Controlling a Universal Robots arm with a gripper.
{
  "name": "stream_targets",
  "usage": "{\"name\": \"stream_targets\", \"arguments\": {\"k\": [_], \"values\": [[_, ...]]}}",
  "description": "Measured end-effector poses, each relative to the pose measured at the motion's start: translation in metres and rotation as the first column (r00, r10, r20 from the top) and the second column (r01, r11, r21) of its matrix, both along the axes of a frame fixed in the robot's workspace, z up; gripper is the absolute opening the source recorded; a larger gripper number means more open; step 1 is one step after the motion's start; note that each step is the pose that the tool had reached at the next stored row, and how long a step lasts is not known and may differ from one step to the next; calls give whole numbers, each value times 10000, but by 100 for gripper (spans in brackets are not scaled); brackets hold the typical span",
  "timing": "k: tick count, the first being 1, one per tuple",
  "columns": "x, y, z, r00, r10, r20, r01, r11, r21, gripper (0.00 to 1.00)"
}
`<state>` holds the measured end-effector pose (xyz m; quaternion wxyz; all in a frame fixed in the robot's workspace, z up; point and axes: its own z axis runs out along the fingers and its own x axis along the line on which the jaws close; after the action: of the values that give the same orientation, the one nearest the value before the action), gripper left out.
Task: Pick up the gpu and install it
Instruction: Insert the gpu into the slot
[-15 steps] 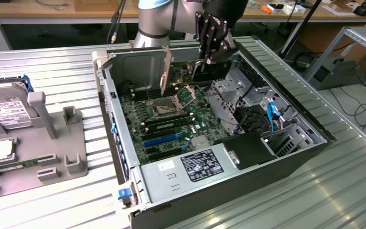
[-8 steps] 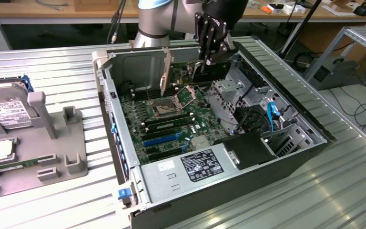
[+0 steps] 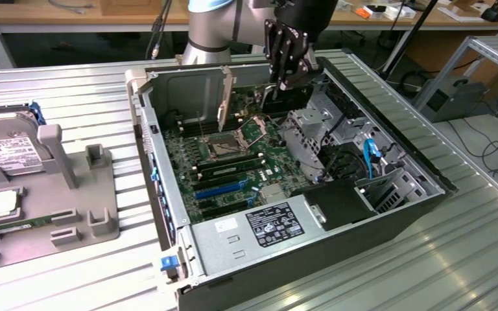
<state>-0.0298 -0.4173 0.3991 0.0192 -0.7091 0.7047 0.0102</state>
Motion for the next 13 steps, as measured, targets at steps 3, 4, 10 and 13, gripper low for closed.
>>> {"name": "stream_targets", "arguments": {"k": [3,4,10,13], "values": [[0,0,-12,10000,15,0,-15,10000,11,27],[0,0,-15,10000,17,0,-17,10000,14,27],[0,0,-39,10000,47,0,-47,10000,33,27],[0,0,-58,10000,68,0,-68,10000,47,27]]}}
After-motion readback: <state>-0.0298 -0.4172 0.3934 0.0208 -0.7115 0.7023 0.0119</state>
